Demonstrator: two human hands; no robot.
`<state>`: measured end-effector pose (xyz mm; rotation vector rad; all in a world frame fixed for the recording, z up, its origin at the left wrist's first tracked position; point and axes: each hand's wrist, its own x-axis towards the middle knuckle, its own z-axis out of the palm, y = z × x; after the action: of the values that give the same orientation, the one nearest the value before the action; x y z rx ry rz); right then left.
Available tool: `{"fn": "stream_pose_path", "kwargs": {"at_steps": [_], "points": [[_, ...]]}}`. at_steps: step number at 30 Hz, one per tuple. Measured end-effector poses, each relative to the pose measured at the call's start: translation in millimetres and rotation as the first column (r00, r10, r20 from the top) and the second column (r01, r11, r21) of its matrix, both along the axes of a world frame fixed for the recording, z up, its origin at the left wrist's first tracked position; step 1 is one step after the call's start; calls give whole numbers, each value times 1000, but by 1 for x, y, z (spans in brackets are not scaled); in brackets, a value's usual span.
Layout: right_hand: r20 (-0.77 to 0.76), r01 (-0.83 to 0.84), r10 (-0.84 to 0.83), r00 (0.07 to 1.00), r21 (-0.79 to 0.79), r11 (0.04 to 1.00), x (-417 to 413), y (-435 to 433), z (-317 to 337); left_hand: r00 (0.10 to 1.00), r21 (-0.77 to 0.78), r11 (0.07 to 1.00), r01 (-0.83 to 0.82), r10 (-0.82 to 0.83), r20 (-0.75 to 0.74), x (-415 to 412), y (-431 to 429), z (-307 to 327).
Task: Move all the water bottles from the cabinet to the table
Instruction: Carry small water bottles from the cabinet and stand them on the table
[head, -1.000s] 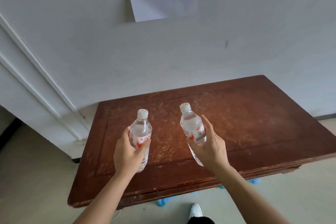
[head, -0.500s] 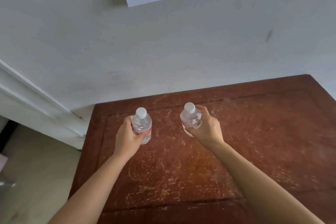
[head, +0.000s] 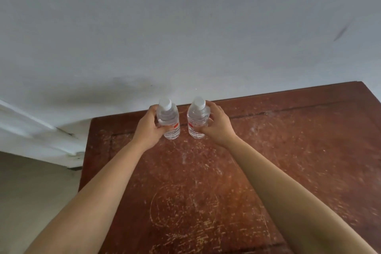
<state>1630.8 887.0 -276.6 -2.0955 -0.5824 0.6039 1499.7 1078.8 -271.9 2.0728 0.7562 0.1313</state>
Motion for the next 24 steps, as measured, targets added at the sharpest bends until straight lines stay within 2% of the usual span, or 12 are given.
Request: {"fn": "stream_pose_path", "kwargs": {"at_steps": [2, 5, 9, 12, 14, 17, 20, 24], "points": [[2, -103, 103, 995, -30, 994, 12, 6, 2, 996, 14, 997, 78, -77, -36, -2, 10, -1], [-8, -186, 187, 982, -122, 975, 27, 5, 9, 994, 21, 996, 91, -90, -58, -7, 16, -5], [-56, -218, 212, 976, -162, 962, 28, 4, 14, 995, -19, 996, 85, -86, -41, -6, 11, -7], [-51, -171, 165, 985, -157, 973, 20, 2, 13, 998, -42, 997, 61, -62, -31, -6, 7, -4], [-5, -166, 170, 985, -248, 955, 8, -9, 6, 996, 18, 998, 55, -53, -69, -16, 2, -10], [67, -108, 152, 986, -439, 892, -30, -44, -21, 970, 150, 988, 48, -11, -244, -59, -19, -42], [86, -93, 155, 984, -494, 865, -76, -88, -49, 943, 335, 936, 106, 12, -331, -126, -62, -80], [164, -128, 251, 954, -533, 836, -120, -130, -76, 912, 439, 888, 134, 63, -405, -194, -124, -98]]}}
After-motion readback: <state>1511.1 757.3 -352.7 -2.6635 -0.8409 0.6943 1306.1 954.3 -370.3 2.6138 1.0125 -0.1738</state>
